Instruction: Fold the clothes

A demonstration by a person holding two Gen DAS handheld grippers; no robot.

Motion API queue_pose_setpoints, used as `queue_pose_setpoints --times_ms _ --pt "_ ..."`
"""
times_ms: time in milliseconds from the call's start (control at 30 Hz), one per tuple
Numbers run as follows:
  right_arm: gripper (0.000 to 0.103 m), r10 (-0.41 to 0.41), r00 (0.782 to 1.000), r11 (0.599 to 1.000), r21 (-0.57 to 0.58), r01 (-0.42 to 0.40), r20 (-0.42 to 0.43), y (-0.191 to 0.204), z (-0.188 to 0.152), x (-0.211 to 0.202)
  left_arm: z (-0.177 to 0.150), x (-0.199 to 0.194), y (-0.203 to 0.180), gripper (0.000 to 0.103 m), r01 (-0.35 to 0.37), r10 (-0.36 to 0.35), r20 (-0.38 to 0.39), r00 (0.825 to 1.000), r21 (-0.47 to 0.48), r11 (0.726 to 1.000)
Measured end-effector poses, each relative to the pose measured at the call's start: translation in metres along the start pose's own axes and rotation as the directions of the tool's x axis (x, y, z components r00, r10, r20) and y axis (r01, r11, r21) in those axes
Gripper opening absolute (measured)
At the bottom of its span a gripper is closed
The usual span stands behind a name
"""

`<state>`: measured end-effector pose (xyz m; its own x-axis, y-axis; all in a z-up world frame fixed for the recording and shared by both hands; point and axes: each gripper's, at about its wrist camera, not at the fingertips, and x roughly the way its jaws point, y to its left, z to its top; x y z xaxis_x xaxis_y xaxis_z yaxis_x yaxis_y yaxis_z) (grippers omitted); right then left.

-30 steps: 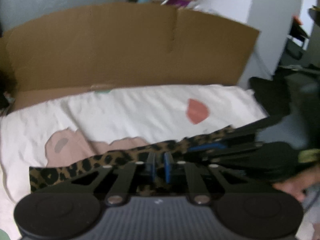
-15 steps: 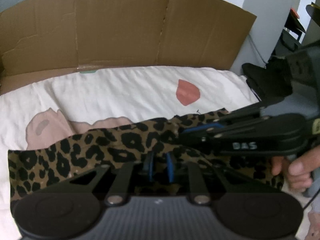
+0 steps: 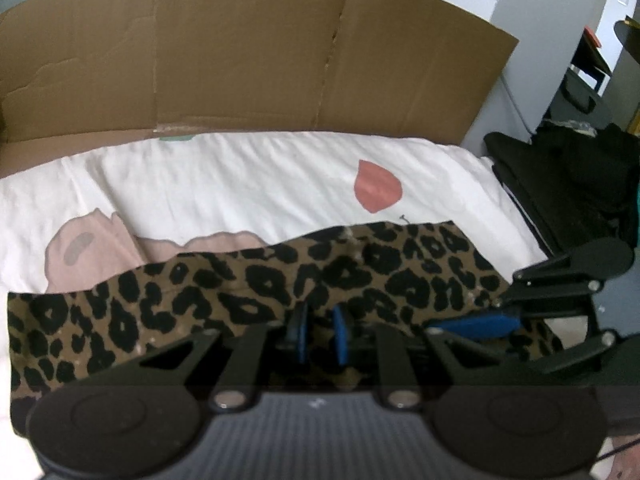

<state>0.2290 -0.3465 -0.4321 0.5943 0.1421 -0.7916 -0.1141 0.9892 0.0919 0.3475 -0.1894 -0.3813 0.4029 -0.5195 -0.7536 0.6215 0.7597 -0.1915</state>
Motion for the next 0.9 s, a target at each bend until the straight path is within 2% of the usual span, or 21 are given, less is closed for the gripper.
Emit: queue_pose_setpoints --times_ms 167,400,500,600,733,900 --pt "0.040 -0.034 0.999 0.999 0.010 0.034 -0.029 -0.011 -0.010 -0.008 0.000 0.000 0.003 0.017 0.016 -0.016 -0.002 1.000 -0.002 1.000" --pt "0.040 -0.122 0.988 0.991 0.050 0.127 -0.091 -0.031 -0.023 -0.024 0.001 0.001 0.005 0.017 0.024 -0.024 -0.007 1.000 -0.008 1.000" --pt "0.040 -0.113 0.990 0.985 0.119 0.122 -0.083 -0.038 -0.020 -0.039 0.001 0.002 0.005 0.017 0.026 -0.026 -0.011 1.000 -0.010 1.000" --pt "0.040 -0.095 0.994 0.987 0.128 0.102 -0.054 -0.027 -0.014 -0.050 0.002 0.002 0.006 0.017 0.028 -0.028 -0.017 0.999 -0.008 1.000" --pt "0.040 -0.083 0.996 0.991 0.101 0.087 -0.038 0.008 -0.017 -0.046 0.002 0.002 0.006 0.017 0.028 -0.028 -0.018 0.999 -0.007 1.000" --pt "0.040 -0.139 0.990 0.986 0.088 0.142 -0.040 0.036 -0.034 -0.034 0.002 0.002 0.005 0.017 0.024 -0.024 -0.023 0.999 0.007 1.000"
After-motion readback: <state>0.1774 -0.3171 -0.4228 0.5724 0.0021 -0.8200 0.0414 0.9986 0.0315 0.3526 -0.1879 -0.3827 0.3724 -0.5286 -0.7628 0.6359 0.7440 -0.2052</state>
